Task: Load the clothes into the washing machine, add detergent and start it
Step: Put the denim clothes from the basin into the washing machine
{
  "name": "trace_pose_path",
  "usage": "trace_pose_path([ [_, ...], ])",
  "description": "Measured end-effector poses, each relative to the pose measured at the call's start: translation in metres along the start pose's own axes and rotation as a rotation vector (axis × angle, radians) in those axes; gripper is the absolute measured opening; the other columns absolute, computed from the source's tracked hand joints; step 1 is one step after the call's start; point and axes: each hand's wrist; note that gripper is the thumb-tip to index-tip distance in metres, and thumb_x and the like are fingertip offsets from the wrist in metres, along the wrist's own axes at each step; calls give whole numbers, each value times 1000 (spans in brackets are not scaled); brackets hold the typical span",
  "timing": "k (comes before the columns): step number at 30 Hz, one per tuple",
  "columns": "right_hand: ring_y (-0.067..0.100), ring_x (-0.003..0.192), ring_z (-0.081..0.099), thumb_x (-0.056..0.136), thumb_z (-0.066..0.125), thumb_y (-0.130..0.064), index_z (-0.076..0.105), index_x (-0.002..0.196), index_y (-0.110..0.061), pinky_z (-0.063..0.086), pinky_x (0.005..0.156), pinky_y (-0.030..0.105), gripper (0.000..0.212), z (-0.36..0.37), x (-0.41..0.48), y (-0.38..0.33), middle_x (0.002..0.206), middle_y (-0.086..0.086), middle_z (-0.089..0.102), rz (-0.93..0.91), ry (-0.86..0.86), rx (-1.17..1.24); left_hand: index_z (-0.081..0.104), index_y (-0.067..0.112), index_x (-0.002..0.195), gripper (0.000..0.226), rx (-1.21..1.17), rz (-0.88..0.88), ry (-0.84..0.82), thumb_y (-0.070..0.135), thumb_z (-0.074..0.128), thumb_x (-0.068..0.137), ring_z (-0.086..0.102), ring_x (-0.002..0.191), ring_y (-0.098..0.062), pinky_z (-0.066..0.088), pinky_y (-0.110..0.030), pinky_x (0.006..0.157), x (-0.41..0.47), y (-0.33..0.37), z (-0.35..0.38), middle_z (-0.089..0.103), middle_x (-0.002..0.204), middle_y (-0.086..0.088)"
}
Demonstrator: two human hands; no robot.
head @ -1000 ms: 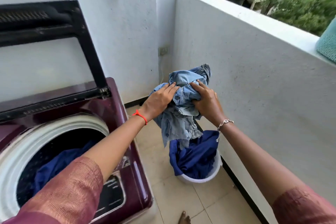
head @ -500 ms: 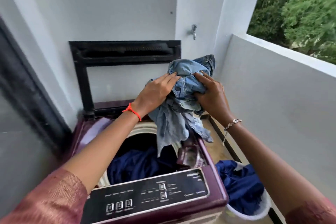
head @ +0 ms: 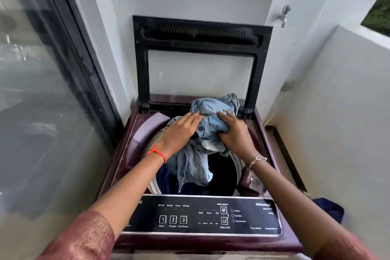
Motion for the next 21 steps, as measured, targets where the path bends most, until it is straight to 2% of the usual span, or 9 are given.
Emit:
trace_pose_path([
  [2,32,121,52,71,60,-5,51,130,-16,42,103,39,61,24,3,17,141,11,47,23,-82,-15,66,-2,109,51,-13,-21,-60,-8,33,71,70,96,-26,59,-34,76,-14,3,26,69,109,-16],
  [3,31,120,53,70,60,-6,52,130,-17,43,102,38,61,35,5,25,141,10,48,35,-125,-20,65,-2,111,48,-30,-38,-88,-13,43,69,69,97,-27,58,-34,78,-19,4,38,69,110,-17],
  [5,30,122,52,71,60,-7,51,131,-18,42,101,35,61,57,8,43,142,9,46,63,-200,-38,57,-4,121,58,-119,-97,-193,-21,60,65,63,110,-30,54,-35,88,-28,6,61,62,122,-20],
  [8,30,128,45,75,59,-4,45,135,-20,39,104,38,63,88,10,65,149,9,35,79,-316,-65,24,0,145,66,-253,-142,-478,-20,38,84,28,141,-29,30,-38,115,-42,8,88,26,152,-18],
  [10,31,132,39,77,58,-2,39,138,-21,37,106,39,67,109,11,81,152,10,27,68,-438,-137,8,6,149,67,-297,-192,-689,-11,34,89,7,146,-26,13,-39,120,-51,8,106,6,158,-13],
  [12,32,137,30,80,59,-3,31,142,-19,35,109,42,70,127,8,96,154,11,19,29,-608,-217,-1,12,150,73,-290,-198,-892,7,44,93,-8,146,-27,3,-43,120,-60,9,123,-8,158,-10],
  [14,32,138,28,79,67,-11,25,144,-18,36,107,44,78,144,5,109,154,14,17,5,-786,-271,-5,14,149,89,-300,-183,-1051,28,58,89,-14,145,-29,-1,-48,119,-70,8,138,-15,157,-10],
  [17,31,138,29,75,74,-19,16,146,-18,35,107,47,92,157,-2,117,153,17,17,58,-909,-300,-6,14,149,103,-343,-193,-1128,39,67,81,-16,144,-29,-3,-49,117,-76,6,146,-17,156,-12],
  [21,31,133,36,77,72,-19,19,144,-9,36,106,44,86,154,-3,121,145,18,34,87,-904,-260,-6,16,149,102,-378,-222,-1094,43,65,82,-16,145,-26,-3,-49,117,-72,6,144,-14,158,-9],
])
Point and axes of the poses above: each hand's wrist, its own x-axis towards the middle knuckle, its own z-axis out of the palm, y = z × x
